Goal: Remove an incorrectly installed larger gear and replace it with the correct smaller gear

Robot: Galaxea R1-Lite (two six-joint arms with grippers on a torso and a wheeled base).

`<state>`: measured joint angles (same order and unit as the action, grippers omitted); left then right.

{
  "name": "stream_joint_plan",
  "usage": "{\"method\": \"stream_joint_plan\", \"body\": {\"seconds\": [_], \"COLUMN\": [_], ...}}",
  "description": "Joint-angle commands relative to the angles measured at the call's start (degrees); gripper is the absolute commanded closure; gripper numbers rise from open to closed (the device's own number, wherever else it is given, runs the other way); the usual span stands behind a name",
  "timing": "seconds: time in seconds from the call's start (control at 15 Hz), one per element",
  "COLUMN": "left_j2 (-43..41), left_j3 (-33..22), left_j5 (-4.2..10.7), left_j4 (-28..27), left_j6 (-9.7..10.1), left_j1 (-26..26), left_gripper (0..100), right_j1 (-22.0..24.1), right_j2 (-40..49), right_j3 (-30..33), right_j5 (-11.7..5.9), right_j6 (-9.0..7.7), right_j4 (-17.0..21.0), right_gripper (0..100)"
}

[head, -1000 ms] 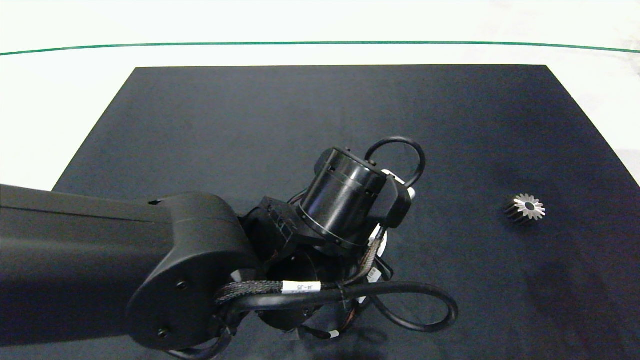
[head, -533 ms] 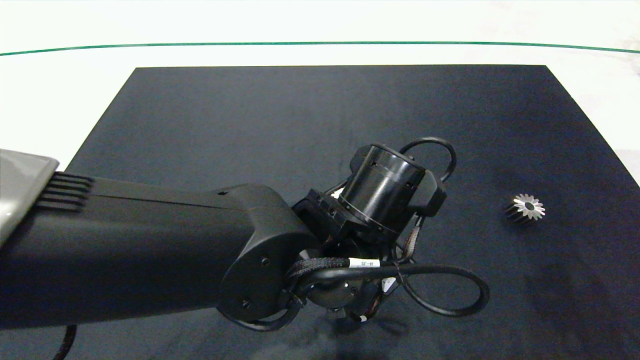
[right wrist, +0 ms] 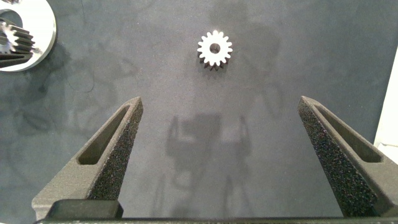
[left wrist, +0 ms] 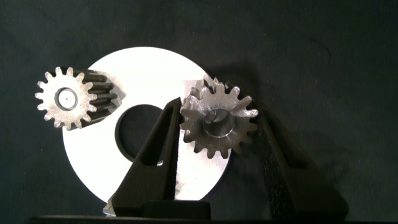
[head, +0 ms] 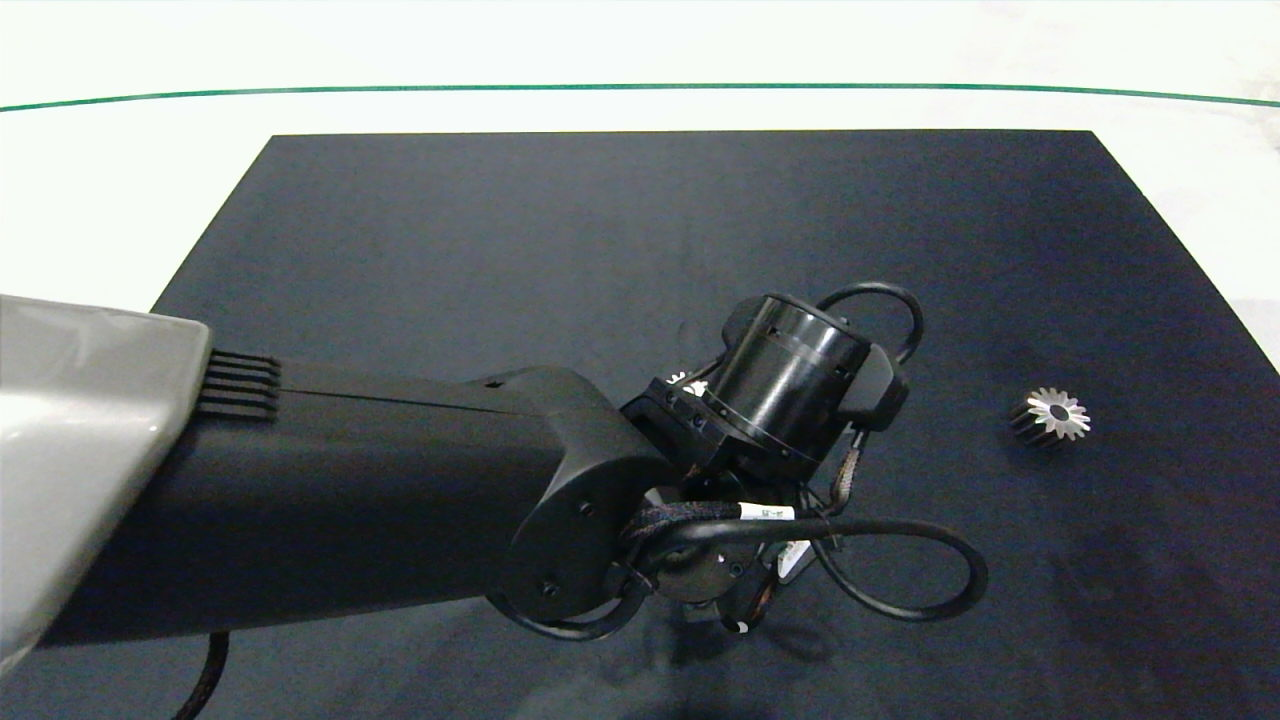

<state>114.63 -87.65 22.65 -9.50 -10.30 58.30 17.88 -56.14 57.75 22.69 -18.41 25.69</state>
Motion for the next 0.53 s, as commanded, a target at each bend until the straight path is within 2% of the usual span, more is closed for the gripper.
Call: {"method": "stream_joint_plan", "body": {"seconds": [0.07,0.53], "left_j2": [0.86,0.33], "left_j3": [-0.42,-0.68], "left_j5": [0.11,0.11], "left_j4": [-0.17,-0.17], "left_j6": [-0.07,-0.07], "left_j1": [-0.38,-1.96], "left_gripper": [84,84], "right_j1": [-0.04,-0.22], "right_j2": [-0.11,-0.02], "right_j3": [0.0,-0.09], "right_j5": [0.16,0.16], "right_j6": [0.3,0.3], "right_j4": [0.15,0.15], "right_gripper": [0,0]}}
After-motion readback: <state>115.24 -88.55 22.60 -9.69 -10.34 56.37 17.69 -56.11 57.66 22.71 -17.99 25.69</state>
